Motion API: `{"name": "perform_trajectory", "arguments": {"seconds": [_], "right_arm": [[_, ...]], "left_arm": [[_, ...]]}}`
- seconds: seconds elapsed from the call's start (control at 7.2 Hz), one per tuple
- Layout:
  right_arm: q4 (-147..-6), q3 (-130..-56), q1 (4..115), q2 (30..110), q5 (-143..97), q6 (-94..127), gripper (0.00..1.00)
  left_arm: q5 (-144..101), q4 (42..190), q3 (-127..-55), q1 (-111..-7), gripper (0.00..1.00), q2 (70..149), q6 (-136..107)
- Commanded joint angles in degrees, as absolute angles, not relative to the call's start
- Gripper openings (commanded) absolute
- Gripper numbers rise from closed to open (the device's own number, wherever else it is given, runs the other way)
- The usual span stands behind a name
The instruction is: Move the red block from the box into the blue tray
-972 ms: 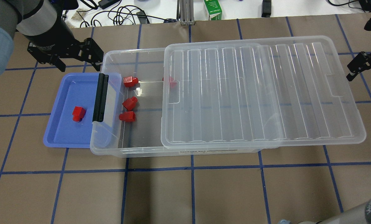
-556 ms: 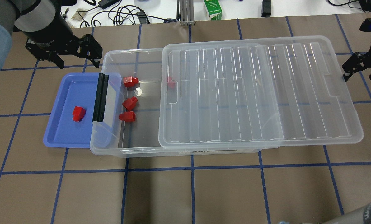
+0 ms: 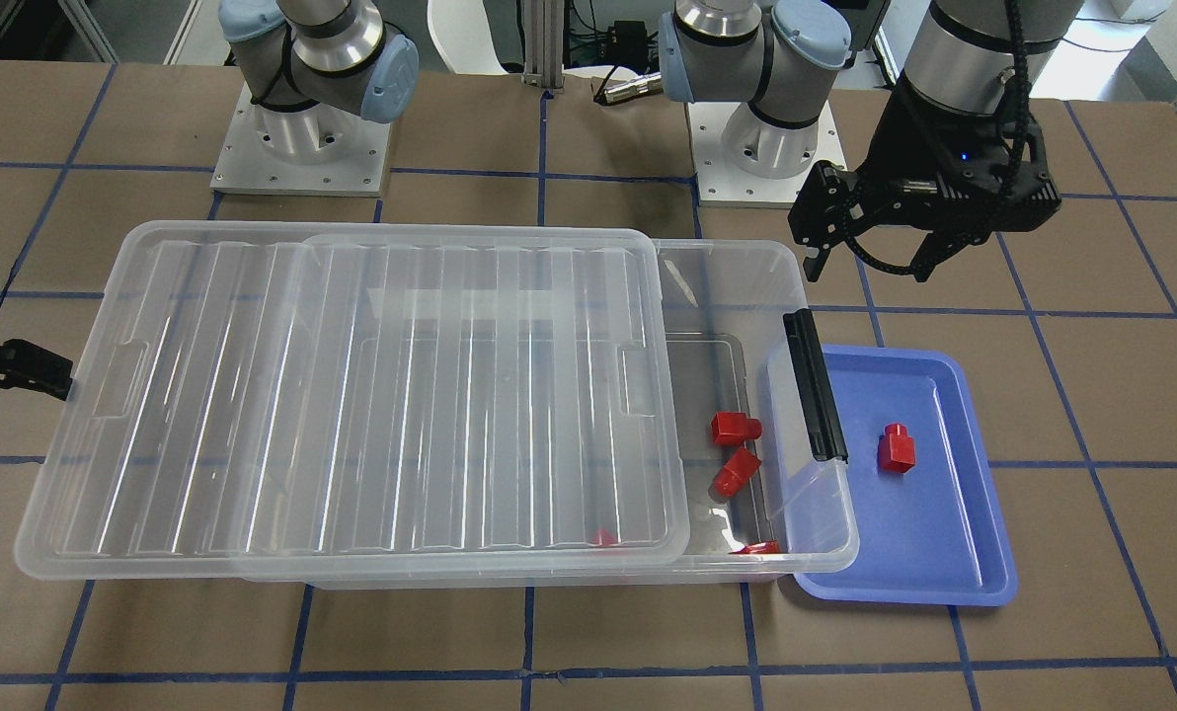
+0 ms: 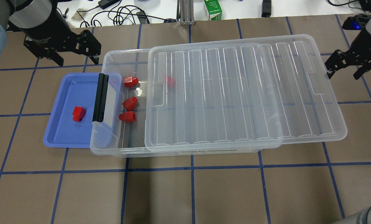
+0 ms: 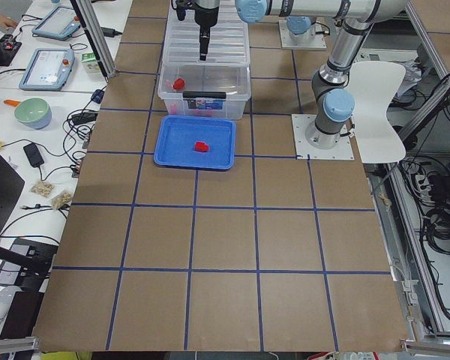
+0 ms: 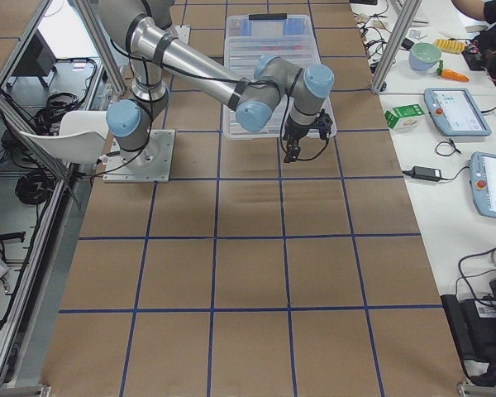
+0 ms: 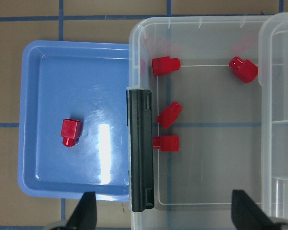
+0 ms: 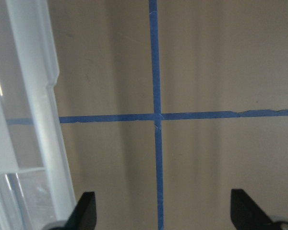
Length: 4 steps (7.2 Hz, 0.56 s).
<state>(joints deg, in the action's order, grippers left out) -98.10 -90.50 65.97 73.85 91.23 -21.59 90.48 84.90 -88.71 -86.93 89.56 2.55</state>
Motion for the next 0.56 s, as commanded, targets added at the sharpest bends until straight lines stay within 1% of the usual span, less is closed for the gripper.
{"name": "perform_trajectory", "arguments": {"seconds": [0.0,0.42], "right_arm": [[-99.31,-91.58,69.68,74.26,91.14,-16.20,0.99],[-100.36,-91.58,74.78,74.18,91.23,-9.33,0.99]], "left_arm": [[90.53,84.90,-88.86,-87.01,1.00,89.56,2.55],[90.35,84.90,-89.03,-87.01,1.00,89.30,2.55]]}}
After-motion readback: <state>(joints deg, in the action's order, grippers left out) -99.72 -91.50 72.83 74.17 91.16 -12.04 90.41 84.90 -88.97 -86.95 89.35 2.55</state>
